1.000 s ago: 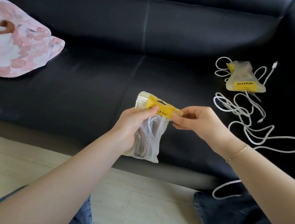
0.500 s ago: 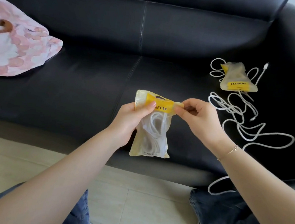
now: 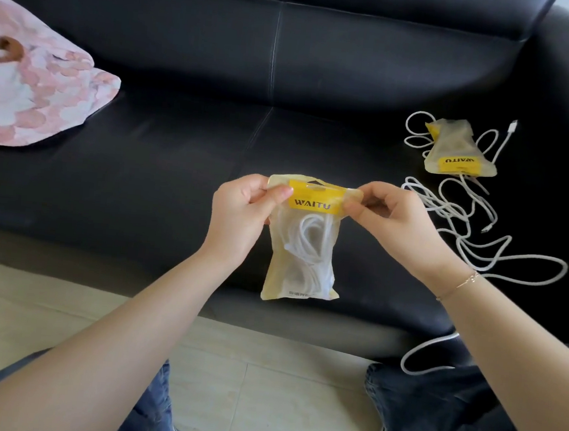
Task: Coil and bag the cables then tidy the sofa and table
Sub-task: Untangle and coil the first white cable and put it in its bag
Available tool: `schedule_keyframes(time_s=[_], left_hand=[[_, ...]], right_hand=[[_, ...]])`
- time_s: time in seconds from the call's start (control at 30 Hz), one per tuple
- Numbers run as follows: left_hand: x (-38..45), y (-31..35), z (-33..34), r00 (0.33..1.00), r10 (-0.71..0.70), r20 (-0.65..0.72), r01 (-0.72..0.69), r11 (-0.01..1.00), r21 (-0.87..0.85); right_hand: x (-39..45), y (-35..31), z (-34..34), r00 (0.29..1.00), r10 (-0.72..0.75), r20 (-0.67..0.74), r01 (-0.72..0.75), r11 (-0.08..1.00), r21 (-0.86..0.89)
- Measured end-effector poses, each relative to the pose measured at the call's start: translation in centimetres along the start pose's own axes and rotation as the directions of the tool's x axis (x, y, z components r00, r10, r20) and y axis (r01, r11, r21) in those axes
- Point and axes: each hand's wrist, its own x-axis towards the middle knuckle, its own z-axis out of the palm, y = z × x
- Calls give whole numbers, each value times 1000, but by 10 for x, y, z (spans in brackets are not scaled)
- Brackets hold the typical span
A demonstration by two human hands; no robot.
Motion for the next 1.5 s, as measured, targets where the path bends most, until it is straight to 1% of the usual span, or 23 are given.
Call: schedule_keyframes(time_s=[0.07,0.17,0.23,0.3,0.4,0.47,0.53,0.6,0.67,0.7,0.77,0.83,0.97,1.1,1.37,1.5], left_hand=[[0,-1,-1,999,34,-4,-34,999,40],[0,0,-2,997,71,14,-72,992,99],[0,0,-1,994,106,28,-109,982,155],[1,0,-3,984,170,51,-178,952,248],[2,2,-6,950,292,109,-310,838,450],[4,2,-7,943,309,120,-327,807,492],[7,2,-10,945,295,140,-325,821,470],[9,4,-13,953,240,187,-295,879,374],[8,9,-14,964,137,229,-190,955,227],[8,10,-15,965,89,248,-132,978,163],[7,10,-14,960,45,275,-79,990,115],[8,8,-12,960,43,278,-81,989,126],[8,7,-8,970,37,241,-76,985,154],[6,6,-2,967,31,253,-87,973,215],[9,9,-3,960,73,271,-160,936,315],[12,9,-9,961,69,268,-156,934,320]], right_hand=[[0,-2,0,999,28,46,-32,996,86],[1,-3,1,998,23,61,-26,998,61],[3,-1,2,999,15,48,-15,1000,15],[3,2,4,1000,-6,10,6,999,-52],[4,3,9,995,-87,-45,78,981,-175],[4,3,11,990,-130,-62,113,966,-233],[5,1,11,986,-151,-66,130,958,-254],[6,1,11,985,-159,-61,139,959,-247],[5,1,11,987,-152,-49,137,966,-220],[5,0,11,989,-143,-39,132,970,-202],[4,-1,12,992,-127,-20,122,978,-171],[4,-2,11,994,-109,-1,108,985,-136],[5,-4,9,996,-62,71,66,996,-56],[6,-3,10,991,-53,124,61,996,-67],[7,-1,19,987,-148,60,157,964,-215],[10,-3,19,988,-144,51,151,971,-185]])
